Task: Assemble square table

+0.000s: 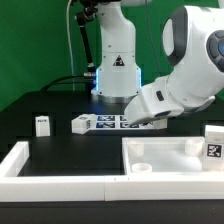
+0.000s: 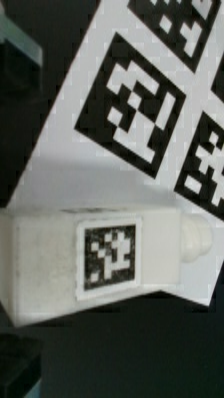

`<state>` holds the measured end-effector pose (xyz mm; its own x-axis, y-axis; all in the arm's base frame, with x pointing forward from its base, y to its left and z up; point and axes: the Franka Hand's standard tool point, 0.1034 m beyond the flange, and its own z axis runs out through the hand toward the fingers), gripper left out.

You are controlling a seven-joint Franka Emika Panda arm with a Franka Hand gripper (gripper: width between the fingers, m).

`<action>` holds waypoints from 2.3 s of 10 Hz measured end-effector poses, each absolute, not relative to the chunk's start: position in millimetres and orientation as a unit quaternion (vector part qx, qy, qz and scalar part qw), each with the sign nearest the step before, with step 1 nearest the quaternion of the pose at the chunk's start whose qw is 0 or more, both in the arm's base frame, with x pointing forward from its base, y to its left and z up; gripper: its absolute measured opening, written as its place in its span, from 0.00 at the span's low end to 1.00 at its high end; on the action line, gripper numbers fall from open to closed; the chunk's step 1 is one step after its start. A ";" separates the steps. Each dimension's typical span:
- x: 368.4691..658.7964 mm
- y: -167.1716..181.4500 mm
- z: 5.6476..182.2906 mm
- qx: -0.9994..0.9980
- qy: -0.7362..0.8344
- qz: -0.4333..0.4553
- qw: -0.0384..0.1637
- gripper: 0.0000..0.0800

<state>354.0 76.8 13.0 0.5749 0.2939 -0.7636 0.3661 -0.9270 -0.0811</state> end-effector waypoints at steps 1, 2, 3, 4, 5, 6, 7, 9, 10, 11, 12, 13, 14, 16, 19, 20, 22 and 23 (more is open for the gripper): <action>353.9 76.7 13.0 0.886 0.185 -0.422 0.043 0.81; 348.0 79.0 11.2 0.887 0.180 -0.423 0.046 0.81; 339.7 78.9 8.0 0.885 0.179 -0.428 0.048 0.81; 336.7 78.3 7.0 0.884 0.176 -0.430 0.049 0.81; 337.5 77.5 7.1 0.884 0.175 -0.430 0.049 0.65; 337.6 76.9 7.1 0.885 0.174 -0.430 0.048 0.65; 337.6 76.6 7.1 0.885 0.174 -0.430 0.048 0.48; 337.9 75.5 7.1 0.885 0.172 -0.430 0.048 0.36; 338.0 75.0 7.1 0.885 0.172 -0.430 0.047 0.36; 338.1 74.5 7.1 0.885 0.171 -0.430 0.047 0.36; 338.2 74.0 7.1 0.885 0.170 -0.430 0.047 0.36; 338.3 73.7 7.1 0.885 0.170 -0.430 0.046 0.36; 338.5 73.2 7.2 0.886 0.169 -0.430 0.046 0.36; 369.2 67.8 36.4 0.888 0.176 -0.423 0.031 0.36; 419.8 42.9 96.7 0.907 0.171 -0.385 0.011 0.36; 417.5 35.3 96.8 0.907 0.164 -0.389 0.011 0.36; 428.9 35.8 90.9 0.929 0.169 -0.330 0.011 0.36; 427.6 34.3 92.7 0.939 0.170 -0.300 0.008 0.36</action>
Offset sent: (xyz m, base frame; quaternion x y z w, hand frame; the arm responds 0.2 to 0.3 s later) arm -0.0227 -0.0001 -0.0098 -0.0250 -0.0212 0.0251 0.9991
